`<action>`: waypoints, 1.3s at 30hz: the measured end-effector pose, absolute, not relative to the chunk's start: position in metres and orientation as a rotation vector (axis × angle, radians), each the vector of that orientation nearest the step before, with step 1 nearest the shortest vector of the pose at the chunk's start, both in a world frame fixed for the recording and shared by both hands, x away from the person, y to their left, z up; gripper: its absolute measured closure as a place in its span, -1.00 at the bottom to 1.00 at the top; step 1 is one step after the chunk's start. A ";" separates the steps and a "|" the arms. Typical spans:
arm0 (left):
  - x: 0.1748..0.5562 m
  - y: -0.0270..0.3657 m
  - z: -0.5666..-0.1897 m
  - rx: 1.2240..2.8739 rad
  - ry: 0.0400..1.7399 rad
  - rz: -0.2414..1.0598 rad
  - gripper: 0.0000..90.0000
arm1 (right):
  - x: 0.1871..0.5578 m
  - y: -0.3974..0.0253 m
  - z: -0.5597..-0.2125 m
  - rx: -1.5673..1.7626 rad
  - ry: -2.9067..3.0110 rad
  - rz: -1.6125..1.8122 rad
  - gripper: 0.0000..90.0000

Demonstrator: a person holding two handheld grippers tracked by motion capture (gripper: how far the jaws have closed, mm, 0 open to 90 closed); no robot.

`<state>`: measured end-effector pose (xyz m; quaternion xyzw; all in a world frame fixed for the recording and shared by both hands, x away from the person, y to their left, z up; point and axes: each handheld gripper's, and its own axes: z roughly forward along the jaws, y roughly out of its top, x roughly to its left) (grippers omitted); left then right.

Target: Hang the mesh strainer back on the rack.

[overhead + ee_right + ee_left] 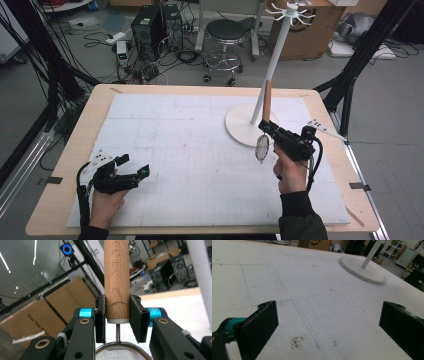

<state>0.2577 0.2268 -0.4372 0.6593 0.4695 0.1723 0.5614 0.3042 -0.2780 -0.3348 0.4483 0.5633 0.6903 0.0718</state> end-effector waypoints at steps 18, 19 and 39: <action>0.258 0.228 -0.437 1.546 1.107 0.400 -0.94 | 0.313 -0.288 -0.303 1.270 1.506 2.120 0.54; 0.258 0.228 -0.437 1.546 1.108 0.400 -0.94 | 0.314 -0.289 -0.300 1.262 1.500 2.117 0.54; 0.256 0.228 -0.436 1.536 1.104 0.394 -0.94 | 0.330 -0.305 -0.264 1.260 1.369 2.085 0.54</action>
